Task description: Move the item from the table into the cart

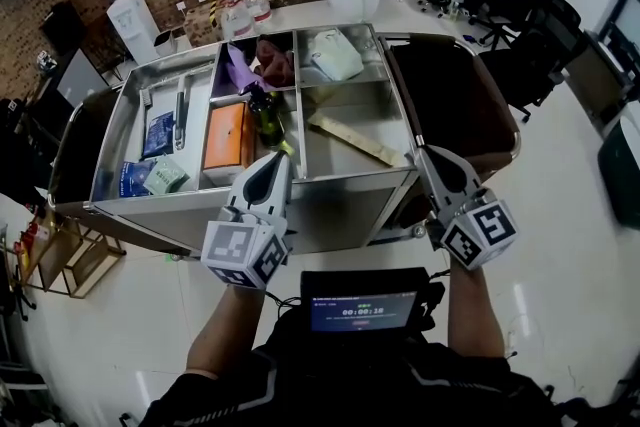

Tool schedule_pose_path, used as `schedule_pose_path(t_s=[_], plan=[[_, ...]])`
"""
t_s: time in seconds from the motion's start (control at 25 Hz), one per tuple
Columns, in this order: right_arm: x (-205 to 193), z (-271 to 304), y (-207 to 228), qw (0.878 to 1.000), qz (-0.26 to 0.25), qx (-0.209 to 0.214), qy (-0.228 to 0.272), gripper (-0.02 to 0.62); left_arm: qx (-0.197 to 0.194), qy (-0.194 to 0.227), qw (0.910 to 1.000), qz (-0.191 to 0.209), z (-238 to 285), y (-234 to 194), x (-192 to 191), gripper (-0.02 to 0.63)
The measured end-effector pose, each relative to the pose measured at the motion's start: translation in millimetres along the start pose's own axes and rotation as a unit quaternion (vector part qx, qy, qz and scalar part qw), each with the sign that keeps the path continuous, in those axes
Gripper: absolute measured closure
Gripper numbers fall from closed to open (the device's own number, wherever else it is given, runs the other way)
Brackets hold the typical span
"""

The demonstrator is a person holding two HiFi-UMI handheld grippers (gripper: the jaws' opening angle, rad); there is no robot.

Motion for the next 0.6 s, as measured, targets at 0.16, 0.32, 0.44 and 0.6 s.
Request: schedule_pose_path(t_s=[0.16, 0.32, 0.44, 0.6], plan=[[-0.1, -6.8, 3.5, 1.000, -0.006, -0.015, 0.008, 0.591, -0.002, 0.017, 0.9999, 0.004, -6.8, 4.5, 1.4, 0.600], [-0.7, -9.5, 4.0, 1.000, -0.014, -0.019, 0.007, 0.591, -0.008, 0.023, 0.9996, 0.012, -9.6, 10.0, 1.1, 0.600], [-3.4, -9.4, 1.9, 1.000, -0.016, -0.016, 0.005, 0.591, -0.006, 0.009, 0.9999, 0.000, -10.5, 10.1, -6.5, 0.600], [-6.3, -9.7, 2.2, 1.000, -0.012, -0.018, 0.004, 0.591, -0.014, -0.002, 0.9999, 0.005, -8.3, 13.8, -6.5, 0.600]])
Point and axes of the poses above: the fingertips, and each gripper's own axes: z forward along the fingers, y to its right, x out of its top, the point moved 5 cm from there along -z, backward along the fingers, and after that the axes turned 4 degrees about y, right-handed, at the moved point
